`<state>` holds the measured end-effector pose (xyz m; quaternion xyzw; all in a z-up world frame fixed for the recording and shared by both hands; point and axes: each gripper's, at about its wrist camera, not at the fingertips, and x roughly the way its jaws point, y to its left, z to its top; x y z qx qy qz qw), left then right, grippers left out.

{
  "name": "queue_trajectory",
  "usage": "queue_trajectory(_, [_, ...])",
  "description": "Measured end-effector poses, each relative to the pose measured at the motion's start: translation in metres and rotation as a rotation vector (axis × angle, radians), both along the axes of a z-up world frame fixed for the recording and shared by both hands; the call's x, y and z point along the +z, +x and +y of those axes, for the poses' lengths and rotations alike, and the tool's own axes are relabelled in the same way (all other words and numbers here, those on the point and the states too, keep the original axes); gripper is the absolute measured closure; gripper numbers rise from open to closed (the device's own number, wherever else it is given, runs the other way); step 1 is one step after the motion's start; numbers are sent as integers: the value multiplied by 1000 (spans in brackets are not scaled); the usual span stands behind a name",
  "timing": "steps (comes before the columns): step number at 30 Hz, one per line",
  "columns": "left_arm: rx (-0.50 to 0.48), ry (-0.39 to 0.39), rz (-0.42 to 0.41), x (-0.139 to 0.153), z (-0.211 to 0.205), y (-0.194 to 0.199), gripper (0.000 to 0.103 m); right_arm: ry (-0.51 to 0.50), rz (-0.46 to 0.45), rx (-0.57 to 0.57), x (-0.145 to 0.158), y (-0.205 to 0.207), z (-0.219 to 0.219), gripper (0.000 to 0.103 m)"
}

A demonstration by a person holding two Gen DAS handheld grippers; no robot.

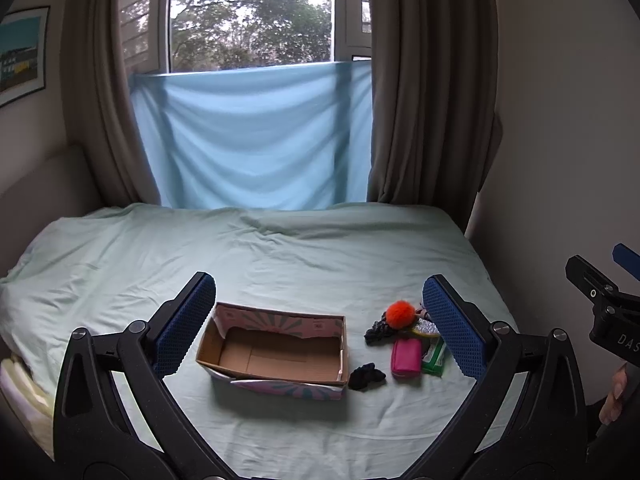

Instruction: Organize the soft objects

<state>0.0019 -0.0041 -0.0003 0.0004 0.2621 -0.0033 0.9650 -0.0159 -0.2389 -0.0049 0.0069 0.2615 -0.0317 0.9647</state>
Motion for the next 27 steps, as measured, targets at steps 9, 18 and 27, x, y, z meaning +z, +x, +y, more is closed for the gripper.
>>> queue_trajectory(9, [0, 2, -2, 1, -1, -2, 0, 5, -3, 3, 1, 1, -1, 0])
queue_trajectory(18, [-3, 2, -5, 1, -1, -4, 0, 7, -17, 8, 2, -3, -2, 0])
queue_trajectory(27, [0, -4, -9, 3, 2, -5, 0, 6, -26, 15, 1, -4, 2, 0])
